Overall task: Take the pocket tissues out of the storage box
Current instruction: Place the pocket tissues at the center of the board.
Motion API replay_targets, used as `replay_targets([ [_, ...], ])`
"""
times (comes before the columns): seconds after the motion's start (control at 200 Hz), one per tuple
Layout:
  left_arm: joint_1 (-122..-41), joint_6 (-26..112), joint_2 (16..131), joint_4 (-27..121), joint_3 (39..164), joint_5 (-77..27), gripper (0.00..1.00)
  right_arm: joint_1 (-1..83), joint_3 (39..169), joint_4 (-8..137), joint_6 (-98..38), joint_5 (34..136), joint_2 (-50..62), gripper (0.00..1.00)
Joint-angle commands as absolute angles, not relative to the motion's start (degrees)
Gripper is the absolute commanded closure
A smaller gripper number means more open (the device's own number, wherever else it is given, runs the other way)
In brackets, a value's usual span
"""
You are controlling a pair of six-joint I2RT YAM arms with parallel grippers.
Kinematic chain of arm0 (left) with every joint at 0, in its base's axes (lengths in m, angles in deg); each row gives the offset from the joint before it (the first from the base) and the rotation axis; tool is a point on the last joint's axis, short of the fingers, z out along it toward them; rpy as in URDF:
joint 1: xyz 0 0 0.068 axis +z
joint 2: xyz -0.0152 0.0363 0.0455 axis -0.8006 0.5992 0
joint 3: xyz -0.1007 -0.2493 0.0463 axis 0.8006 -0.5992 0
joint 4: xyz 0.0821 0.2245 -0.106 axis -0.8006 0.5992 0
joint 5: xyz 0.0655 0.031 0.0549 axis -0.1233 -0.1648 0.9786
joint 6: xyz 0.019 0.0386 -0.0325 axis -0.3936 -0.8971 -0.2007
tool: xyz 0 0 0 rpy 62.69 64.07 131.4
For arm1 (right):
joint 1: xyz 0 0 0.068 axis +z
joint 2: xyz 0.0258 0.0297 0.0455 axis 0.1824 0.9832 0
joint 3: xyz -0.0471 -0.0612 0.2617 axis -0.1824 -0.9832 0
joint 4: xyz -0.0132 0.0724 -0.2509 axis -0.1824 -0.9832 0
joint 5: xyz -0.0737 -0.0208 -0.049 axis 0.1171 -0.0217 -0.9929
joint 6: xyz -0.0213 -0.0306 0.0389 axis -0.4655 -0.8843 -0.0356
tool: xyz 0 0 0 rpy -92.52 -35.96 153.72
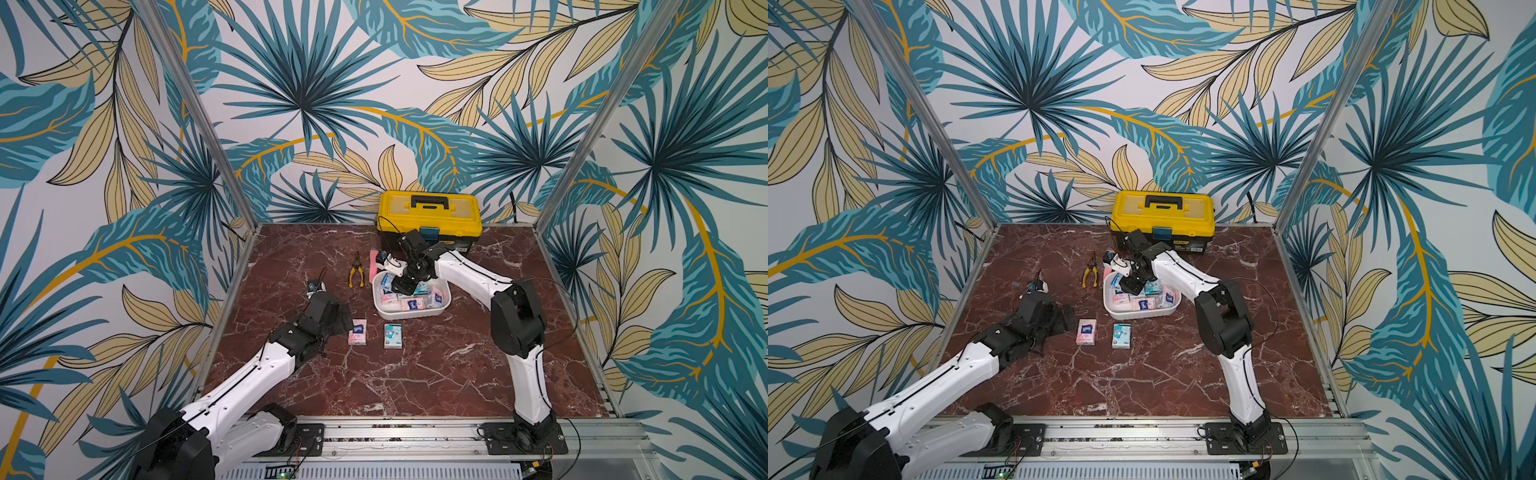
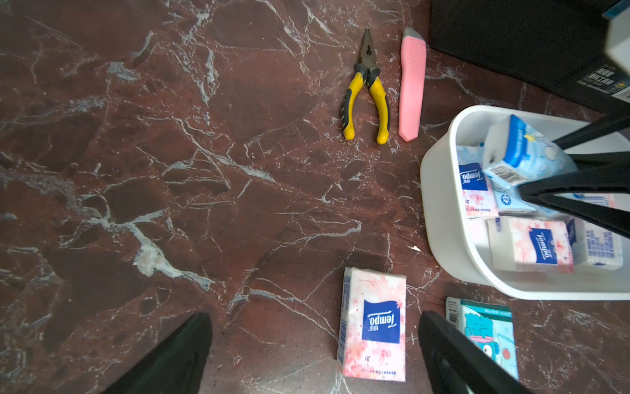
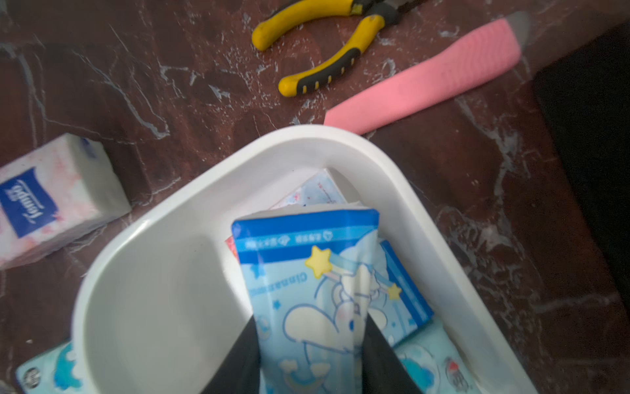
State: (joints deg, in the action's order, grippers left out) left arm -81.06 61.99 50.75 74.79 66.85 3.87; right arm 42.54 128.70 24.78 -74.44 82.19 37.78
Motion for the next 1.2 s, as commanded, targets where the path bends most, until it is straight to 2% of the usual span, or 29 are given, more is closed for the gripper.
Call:
replay_targets([
  [0.0, -80.54, 60.26, 51.04, 73.74, 70.3, 4.54, 0.0, 43.19, 123.72, 30.31, -63.5, 79.26, 30.07, 0.58],
  [0.28, -80.17, 60.05, 52.41, 72.65, 71.57, 7.54, 0.0, 46.22, 109.68, 28.98, -39.52, 67.28, 14.99, 0.6],
  [0.556, -80.02, 60.42, 53.87, 70.36, 71.76, 10.52, 0.0, 52.38, 97.66, 24.18, -17.7, 62.86, 4.3, 0.61],
  [0.811, -79.82, 58.4, 57.07, 69.45, 73.81, 9.35, 0.0, 54.89, 90.78, 23.22, -9.11, 60.79, 4.88, 0.61],
  [1.197, -79.66, 58.35, 59.25, 69.57, 74.93, 7.38, 0.0, 55.25, 87.73, 24.2, -7.34, 59.12, 12.36, 0.61],
])
